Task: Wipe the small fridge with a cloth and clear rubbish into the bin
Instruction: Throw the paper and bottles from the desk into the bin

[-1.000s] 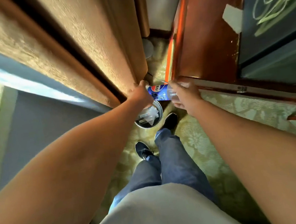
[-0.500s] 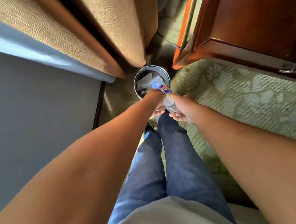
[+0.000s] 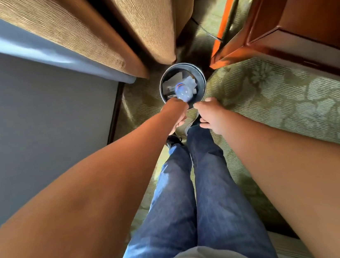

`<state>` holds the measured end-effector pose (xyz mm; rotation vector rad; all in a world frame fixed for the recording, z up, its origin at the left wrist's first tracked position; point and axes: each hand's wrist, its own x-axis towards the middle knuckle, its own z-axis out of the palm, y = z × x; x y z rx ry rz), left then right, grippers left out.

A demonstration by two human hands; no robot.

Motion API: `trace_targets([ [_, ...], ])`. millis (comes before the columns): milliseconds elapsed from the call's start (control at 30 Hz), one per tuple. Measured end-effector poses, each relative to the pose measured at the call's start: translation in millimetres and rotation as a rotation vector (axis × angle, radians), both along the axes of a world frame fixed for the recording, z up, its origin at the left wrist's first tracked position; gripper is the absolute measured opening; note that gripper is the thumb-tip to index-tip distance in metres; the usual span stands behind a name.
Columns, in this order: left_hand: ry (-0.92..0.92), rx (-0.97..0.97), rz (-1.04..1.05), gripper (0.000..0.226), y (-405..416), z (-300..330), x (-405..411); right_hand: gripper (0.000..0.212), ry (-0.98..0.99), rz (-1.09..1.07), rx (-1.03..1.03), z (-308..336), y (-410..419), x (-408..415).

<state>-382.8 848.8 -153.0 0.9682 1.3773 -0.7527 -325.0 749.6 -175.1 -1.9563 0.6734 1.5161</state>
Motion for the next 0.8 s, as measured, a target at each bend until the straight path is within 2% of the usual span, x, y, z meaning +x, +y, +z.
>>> trace_targets([
  [300,0.014,0.04,-0.071,0.027,-4.7,12.2,5.7,0.005,-0.041,-0.051,0.005,28.9,-10.8,4.8],
  [467,-0.12,0.079,-0.18,0.028,-2.8,55.0,23.9,0.015,-0.055,-0.124,0.066,81.6,-6.8,15.3],
  [567,-0.187,0.133,-0.194,0.035,-0.4,87.0,40.5,0.006,-0.119,-0.11,0.087,122.8,-3.4,27.8],
  [700,-0.262,0.139,-0.235,0.014,-3.7,139.7,73.2,0.003,-0.186,-0.165,0.15,174.2,-4.4,50.8],
  [800,-0.289,0.139,-0.293,0.025,-12.8,176.3,105.0,0.007,-0.251,-0.202,0.174,207.5,-9.8,73.2],
])
